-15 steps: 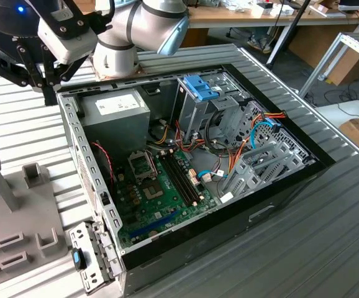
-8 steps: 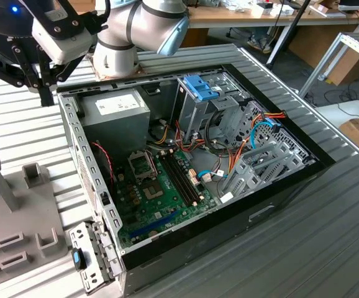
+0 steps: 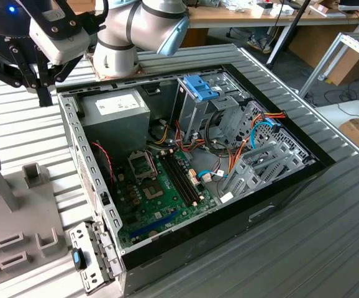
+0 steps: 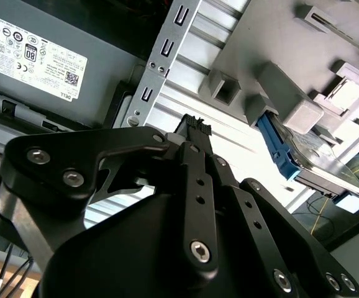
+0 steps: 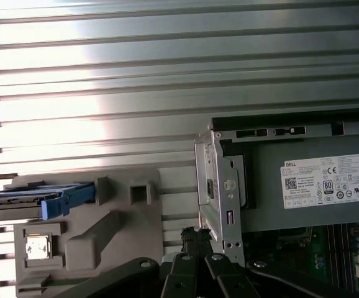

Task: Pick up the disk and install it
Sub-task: 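Reach for the disk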

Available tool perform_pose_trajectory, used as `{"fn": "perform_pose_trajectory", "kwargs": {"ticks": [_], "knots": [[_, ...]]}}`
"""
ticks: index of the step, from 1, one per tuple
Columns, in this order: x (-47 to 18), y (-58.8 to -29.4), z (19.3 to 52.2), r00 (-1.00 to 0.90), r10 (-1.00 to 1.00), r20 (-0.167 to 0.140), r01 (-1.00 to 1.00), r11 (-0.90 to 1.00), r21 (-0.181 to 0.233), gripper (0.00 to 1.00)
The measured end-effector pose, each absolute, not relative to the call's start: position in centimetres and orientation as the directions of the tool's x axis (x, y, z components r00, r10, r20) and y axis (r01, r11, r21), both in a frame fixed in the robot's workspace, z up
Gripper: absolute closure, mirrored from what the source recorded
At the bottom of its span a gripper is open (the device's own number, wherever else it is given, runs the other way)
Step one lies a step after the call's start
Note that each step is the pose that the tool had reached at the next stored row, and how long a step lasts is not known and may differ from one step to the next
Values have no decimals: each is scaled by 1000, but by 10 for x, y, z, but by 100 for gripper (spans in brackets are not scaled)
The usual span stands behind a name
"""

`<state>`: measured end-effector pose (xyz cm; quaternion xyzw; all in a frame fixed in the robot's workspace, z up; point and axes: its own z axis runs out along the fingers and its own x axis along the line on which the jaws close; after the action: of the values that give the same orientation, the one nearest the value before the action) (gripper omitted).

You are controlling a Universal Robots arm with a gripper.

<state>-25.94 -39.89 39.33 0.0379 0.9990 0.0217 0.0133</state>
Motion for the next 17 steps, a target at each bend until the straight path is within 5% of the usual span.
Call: {"fn": "perform_pose_trajectory", "kwargs": {"ticks": [17], "knots": [[-266, -399, 393, -997, 76, -25, 75, 996, 44, 89]]}}
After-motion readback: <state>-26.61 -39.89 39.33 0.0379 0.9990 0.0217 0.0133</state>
